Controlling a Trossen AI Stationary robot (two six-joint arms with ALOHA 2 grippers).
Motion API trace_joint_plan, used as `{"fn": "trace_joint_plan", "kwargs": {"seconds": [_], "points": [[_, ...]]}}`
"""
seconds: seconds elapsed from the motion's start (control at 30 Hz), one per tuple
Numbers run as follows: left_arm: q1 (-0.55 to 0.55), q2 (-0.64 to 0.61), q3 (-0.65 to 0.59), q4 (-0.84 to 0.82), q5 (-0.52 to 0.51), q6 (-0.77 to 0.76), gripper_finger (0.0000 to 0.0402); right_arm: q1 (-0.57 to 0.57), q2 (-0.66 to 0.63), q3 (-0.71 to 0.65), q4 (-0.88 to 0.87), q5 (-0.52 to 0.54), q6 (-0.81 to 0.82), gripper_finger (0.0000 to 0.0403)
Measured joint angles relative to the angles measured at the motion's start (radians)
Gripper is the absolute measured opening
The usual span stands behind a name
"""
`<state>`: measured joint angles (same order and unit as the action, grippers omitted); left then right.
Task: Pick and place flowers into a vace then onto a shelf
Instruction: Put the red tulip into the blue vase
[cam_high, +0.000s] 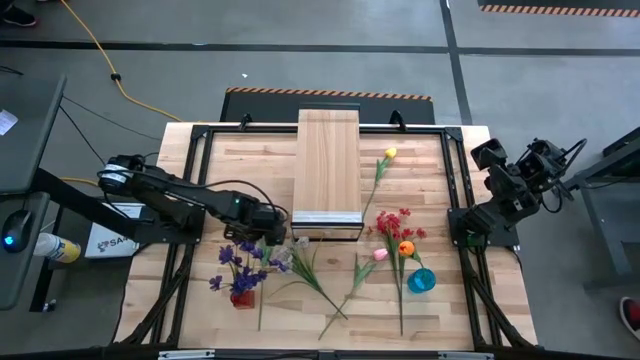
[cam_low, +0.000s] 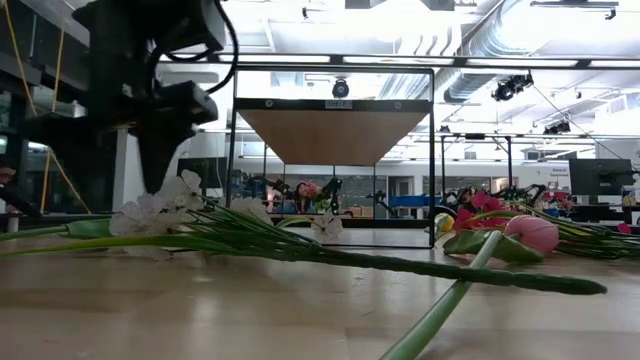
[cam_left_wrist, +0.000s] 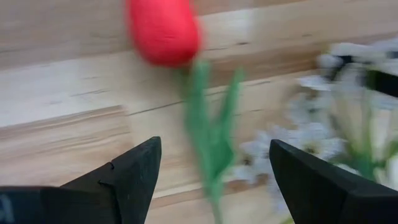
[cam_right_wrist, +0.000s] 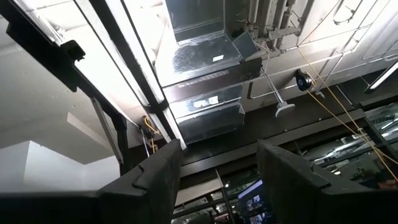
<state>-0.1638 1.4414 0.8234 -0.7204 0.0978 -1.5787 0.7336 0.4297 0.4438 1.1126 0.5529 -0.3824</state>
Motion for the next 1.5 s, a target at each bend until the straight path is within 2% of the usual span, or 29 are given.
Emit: {"fn": "trace_joint_plan", "kwargs": {"seconds": [0.57, 1.17, 1.5], "points": [[0.000, 0.021, -0.001, -0.059, -0.053, -0.002, 0.0331, 0.000, 0.000, -0.002, 0.000, 0.001, -0.001, 0.0200], [0.001, 0.200, 0.004, -0.006, -0.034, 0.000, 0.0330, 0.000, -0.008, -0.002, 0.007, -0.001, -0.002, 0.0195], [0.000, 0.208, 0.015, -0.033, -0.042, -0.005, 0.0330, 0.000, -0.013, -0.002, 0.000, 0.017, -0.004, 0.0194]]}}
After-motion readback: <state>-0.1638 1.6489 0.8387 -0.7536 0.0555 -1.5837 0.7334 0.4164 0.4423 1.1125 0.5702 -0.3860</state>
